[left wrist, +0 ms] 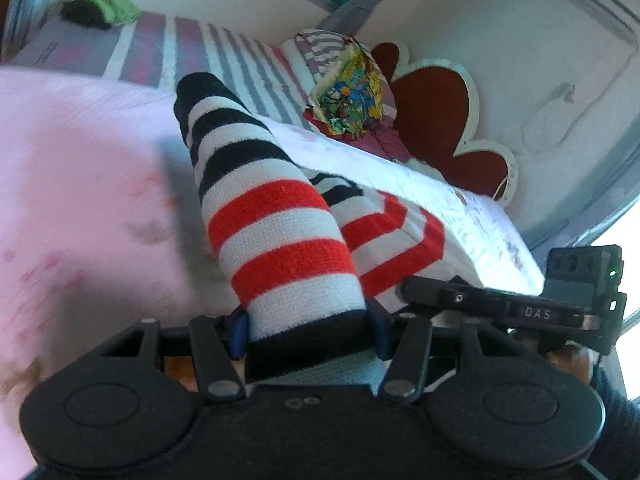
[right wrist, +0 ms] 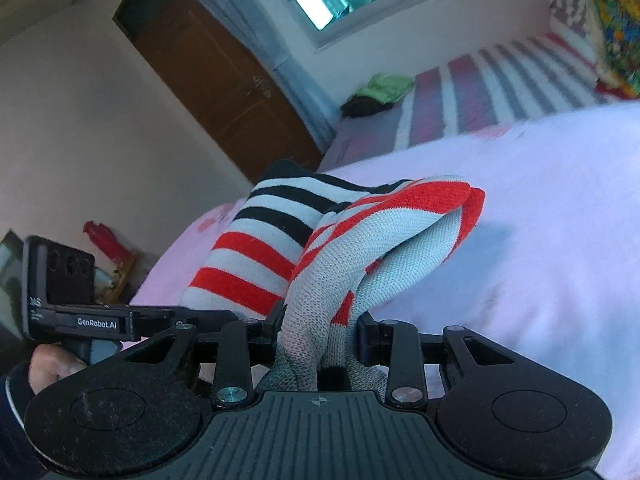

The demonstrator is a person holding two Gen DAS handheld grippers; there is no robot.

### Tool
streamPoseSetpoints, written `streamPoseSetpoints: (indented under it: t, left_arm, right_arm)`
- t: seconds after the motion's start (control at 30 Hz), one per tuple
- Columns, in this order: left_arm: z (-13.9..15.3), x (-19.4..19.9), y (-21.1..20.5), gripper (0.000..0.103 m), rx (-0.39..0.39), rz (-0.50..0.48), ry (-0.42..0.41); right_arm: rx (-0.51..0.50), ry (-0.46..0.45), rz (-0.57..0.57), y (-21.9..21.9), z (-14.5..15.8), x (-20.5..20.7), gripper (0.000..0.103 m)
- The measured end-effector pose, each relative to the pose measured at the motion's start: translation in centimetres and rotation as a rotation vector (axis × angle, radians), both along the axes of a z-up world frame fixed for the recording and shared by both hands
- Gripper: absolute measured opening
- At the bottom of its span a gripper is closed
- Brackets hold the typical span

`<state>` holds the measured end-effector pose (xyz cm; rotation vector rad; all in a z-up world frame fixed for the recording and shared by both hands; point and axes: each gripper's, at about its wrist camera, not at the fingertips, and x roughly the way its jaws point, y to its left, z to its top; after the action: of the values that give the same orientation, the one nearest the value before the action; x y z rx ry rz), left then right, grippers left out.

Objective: Fold small clothes

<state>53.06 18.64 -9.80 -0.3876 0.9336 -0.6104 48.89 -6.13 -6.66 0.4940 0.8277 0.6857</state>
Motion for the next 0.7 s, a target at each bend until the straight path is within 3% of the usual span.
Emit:
streamPoseSetpoints:
  t: [0.2,0.3,0.37,0.43,0.5,0.63,0.7]
  left_arm:
    - [-3.2,-0.7,5.1,0.055,-0.04,0.065,0.057]
    - [-5.8,-0.9,6.3,0.06,-0.042,0.11,0.115]
    - [-6.1,-1.2,6.6,0.063,-0.088,0.129,0.109]
    - [-5.6,-1.8,6.4,0.067,-0.057,0.148,0.08]
    - [-4.9,-2.7,6.7,0.071,-0.026,0.154,0.05]
    - [-2.3,-4.1,8.4,0.07,0.053,0.228,-0.056]
    - [-1.2,-3.1,8.9,0.069,0.02,0.246,-0.081]
  right_arm:
    - [0.012,0.035,0.051,4.1,-3.4,0.8,0.034]
    - [-0.013,0.116,0.02,4.2,-6.2,1.4,0.034]
    - [0.006,0.177,-0.008,3.2,-8.2,1.9,0.035]
    - [0.068,0.211,-0.016,2.3,-9.1,2.2,0.042]
    - [0.072,0.219,-0.027,1.5,-8.6,2.2,0.047]
    - [-0.006,0.074,-0.102,-0.7,-5.2,2.3,0.048]
    - [0.008,0.074,-0.125,-0.8,-4.9,4.0,0.048]
